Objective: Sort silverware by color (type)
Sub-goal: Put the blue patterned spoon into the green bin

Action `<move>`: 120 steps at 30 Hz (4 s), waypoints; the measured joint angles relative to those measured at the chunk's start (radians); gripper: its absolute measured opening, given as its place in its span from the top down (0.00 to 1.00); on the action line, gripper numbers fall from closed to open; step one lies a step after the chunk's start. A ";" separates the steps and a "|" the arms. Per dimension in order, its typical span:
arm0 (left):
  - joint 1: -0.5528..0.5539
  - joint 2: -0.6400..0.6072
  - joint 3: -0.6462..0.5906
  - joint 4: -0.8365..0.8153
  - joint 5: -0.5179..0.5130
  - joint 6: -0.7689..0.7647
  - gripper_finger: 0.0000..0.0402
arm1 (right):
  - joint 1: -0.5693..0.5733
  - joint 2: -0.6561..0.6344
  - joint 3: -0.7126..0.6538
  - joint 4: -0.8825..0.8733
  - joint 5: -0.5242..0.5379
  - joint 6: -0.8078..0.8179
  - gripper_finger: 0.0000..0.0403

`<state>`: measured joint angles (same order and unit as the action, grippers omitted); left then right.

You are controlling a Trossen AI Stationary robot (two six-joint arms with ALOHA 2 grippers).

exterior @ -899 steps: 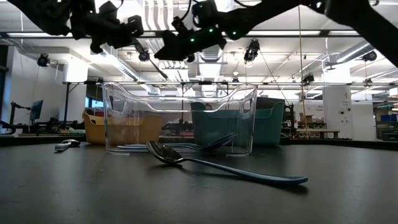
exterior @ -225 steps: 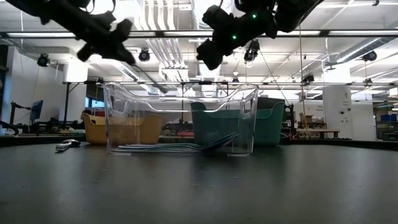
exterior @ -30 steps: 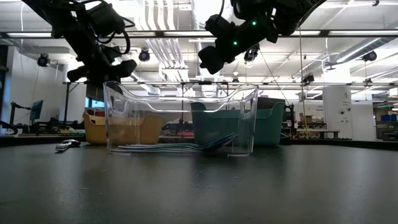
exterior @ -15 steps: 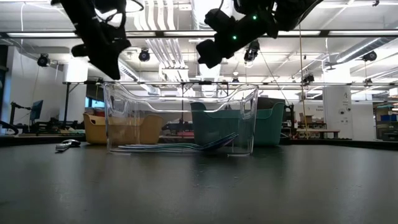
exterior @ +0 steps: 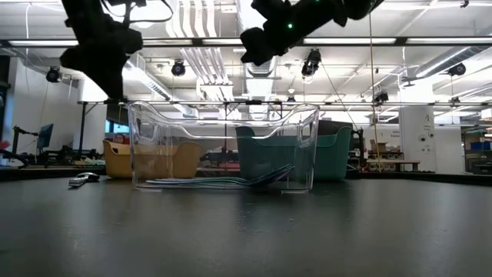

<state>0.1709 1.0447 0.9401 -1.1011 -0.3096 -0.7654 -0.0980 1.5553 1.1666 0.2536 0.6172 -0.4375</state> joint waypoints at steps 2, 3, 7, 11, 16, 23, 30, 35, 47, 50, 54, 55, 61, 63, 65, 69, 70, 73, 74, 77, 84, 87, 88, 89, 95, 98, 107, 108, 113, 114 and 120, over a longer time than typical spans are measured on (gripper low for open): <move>-0.039 0.000 -0.007 -0.009 0.014 -0.104 0.87 | 0.011 -0.004 0.013 -0.042 0.013 0.025 0.81; -0.063 0.000 -0.012 -0.010 0.014 -0.155 0.87 | 0.015 -0.005 0.019 -0.064 0.012 0.038 0.81; -0.181 0.000 -0.030 -0.016 0.013 -0.321 0.87 | 0.032 -0.011 0.040 -0.151 0.013 0.085 0.81; -0.294 0.001 -0.046 -0.016 -0.034 -0.521 0.87 | 0.045 -0.019 0.041 -0.200 0.013 0.123 0.81; -0.397 0.001 -0.087 -0.006 -0.085 -0.704 0.87 | 0.058 -0.044 0.040 -0.242 0.014 0.158 0.81; -0.453 0.001 -0.179 0.085 -0.127 -0.846 0.87 | 0.068 -0.065 0.041 -0.257 0.013 0.157 0.81; -0.459 0.001 -0.246 0.159 -0.118 -0.888 0.87 | 0.067 -0.065 0.040 -0.255 0.013 0.130 0.81; -0.459 0.001 -0.271 0.160 -0.118 -0.912 0.87 | 0.067 -0.065 0.040 -0.254 0.012 0.124 0.81; -0.458 0.034 -0.361 0.209 -0.130 -0.950 0.72 | 0.067 -0.065 0.040 -0.248 0.012 0.111 0.81; -0.458 0.070 -0.374 0.231 -0.133 -0.953 0.67 | 0.067 -0.065 0.040 -0.248 0.012 0.112 0.81; -0.458 0.128 -0.380 0.241 -0.135 -0.975 0.65 | 0.067 -0.065 0.040 -0.249 0.012 0.113 0.81; -0.458 0.142 -0.380 0.247 -0.136 -0.976 0.65 | 0.067 -0.065 0.040 -0.249 0.012 0.113 0.81; -0.458 0.222 -0.380 0.313 -0.137 -0.982 0.65 | 0.067 -0.065 0.040 -0.249 0.012 0.113 0.81; -0.458 0.246 -0.380 0.321 -0.137 -0.983 0.65 | 0.067 -0.065 0.040 -0.248 0.012 0.114 0.81; -0.458 0.266 -0.380 0.333 -0.137 -0.991 0.65 | 0.067 -0.065 0.040 -0.249 0.012 0.115 0.81; -0.458 0.296 -0.380 0.363 -0.137 -0.995 0.65 | 0.067 -0.065 0.040 -0.248 0.011 0.125 0.81; -0.458 0.302 -0.380 0.364 -0.137 -0.995 0.65 | 0.067 -0.065 0.040 -0.249 0.011 0.125 0.81; -0.458 0.320 -0.380 0.363 -0.131 -0.995 0.65 | 0.067 -0.065 0.040 -0.249 0.011 0.125 0.81; -0.458 0.325 -0.380 0.364 -0.126 -0.995 0.65 | 0.067 -0.065 0.040 -0.249 0.011 0.125 0.81; -0.458 0.343 -0.380 0.365 -0.115 -0.995 0.65 | 0.067 -0.065 0.040 -0.249 0.011 0.125 0.81; -0.459 0.387 -0.376 0.358 -0.107 -0.989 0.70 | 0.067 -0.065 0.040 -0.249 0.011 0.124 0.81; -0.466 0.393 -0.376 0.357 -0.100 -0.981 0.73 | 0.067 -0.065 0.039 -0.249 0.011 0.124 0.81; -0.471 0.394 -0.376 0.357 -0.100 -0.983 0.74 | 0.067 -0.065 0.039 -0.249 0.011 0.124 0.81; -0.476 0.394 -0.377 0.356 -0.100 -0.989 0.75 | 0.067 -0.065 0.039 -0.250 0.011 0.124 0.81; -0.485 0.387 -0.377 0.345 -0.072 -0.998 0.81 | 0.067 -0.065 0.039 -0.250 0.011 0.126 0.81; -0.485 0.380 -0.377 0.339 -0.048 -0.998 0.81 | 0.067 -0.065 0.039 -0.250 0.010 0.124 0.81; -0.492 0.328 -0.378 0.311 0.013 -0.942 0.81 | 0.067 -0.065 0.035 -0.251 0.010 0.122 0.81; -0.492 0.326 -0.378 0.306 0.016 -0.936 0.81 | 0.067 -0.065 0.034 -0.252 0.010 0.123 0.81; -0.493 0.324 -0.378 0.298 0.025 -0.857 0.83 | 0.067 -0.065 0.031 -0.251 0.010 0.123 0.81; -0.493 0.324 -0.378 0.298 0.026 -0.843 0.84 | 0.067 -0.065 0.031 -0.250 0.010 0.123 0.81; -0.493 0.324 -0.379 0.295 0.029 -0.806 0.97 | 0.067 -0.065 0.031 -0.250 0.010 0.122 0.81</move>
<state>-0.3222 1.3685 0.5615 -0.8059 -0.2810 -1.5713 -0.0311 1.4904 1.1973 0.0040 0.6270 -0.3159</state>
